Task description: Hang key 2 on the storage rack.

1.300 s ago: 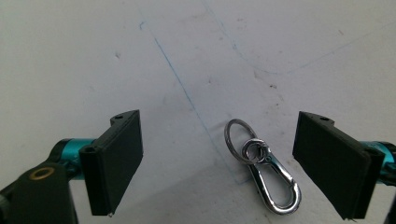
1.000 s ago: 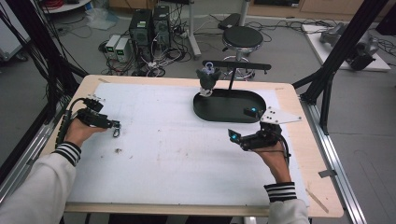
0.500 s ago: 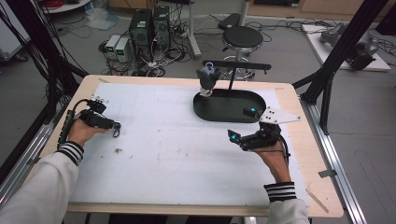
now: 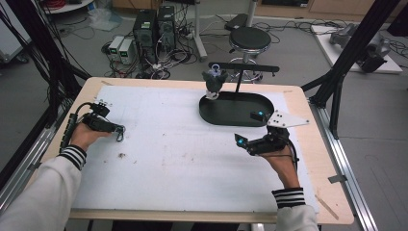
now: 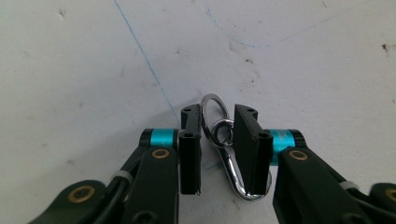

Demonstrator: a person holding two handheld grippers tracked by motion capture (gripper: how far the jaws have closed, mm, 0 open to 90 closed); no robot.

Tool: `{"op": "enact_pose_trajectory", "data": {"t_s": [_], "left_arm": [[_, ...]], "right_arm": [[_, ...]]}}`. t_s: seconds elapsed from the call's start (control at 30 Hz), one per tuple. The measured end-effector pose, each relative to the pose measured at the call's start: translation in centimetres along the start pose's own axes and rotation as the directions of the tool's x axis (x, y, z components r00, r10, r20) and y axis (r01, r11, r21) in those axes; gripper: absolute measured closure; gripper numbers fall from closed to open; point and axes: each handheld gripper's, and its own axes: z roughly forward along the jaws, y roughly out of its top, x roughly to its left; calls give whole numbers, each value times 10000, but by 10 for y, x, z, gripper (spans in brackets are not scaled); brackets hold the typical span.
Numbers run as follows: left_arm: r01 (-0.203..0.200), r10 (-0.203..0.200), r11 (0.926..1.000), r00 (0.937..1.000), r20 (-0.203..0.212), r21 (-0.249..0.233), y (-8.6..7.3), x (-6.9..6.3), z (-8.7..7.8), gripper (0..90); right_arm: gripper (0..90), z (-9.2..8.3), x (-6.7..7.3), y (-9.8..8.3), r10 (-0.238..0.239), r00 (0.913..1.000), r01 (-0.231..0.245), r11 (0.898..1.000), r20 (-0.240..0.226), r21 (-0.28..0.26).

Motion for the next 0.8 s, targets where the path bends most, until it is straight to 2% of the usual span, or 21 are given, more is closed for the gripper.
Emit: {"op": "enact_pose_trajectory", "data": {"t_s": [0.4,0.47,0.8], "left_arm": [[-127,127,9997,9999,18,-211,0,-1,0,813],[-242,242,9995,9997,7,-208,0,-2,-1,823],[-591,601,9978,9976,337,-312,0,-4,-1,876]], "right_arm": [[7,2,1,0,-26,10000,26,10000,-40,96],[7,2,1,0,-46,10000,47,9999,-27,106],[7,4,1,-1,-69,10000,69,9998,-34,161]]}}
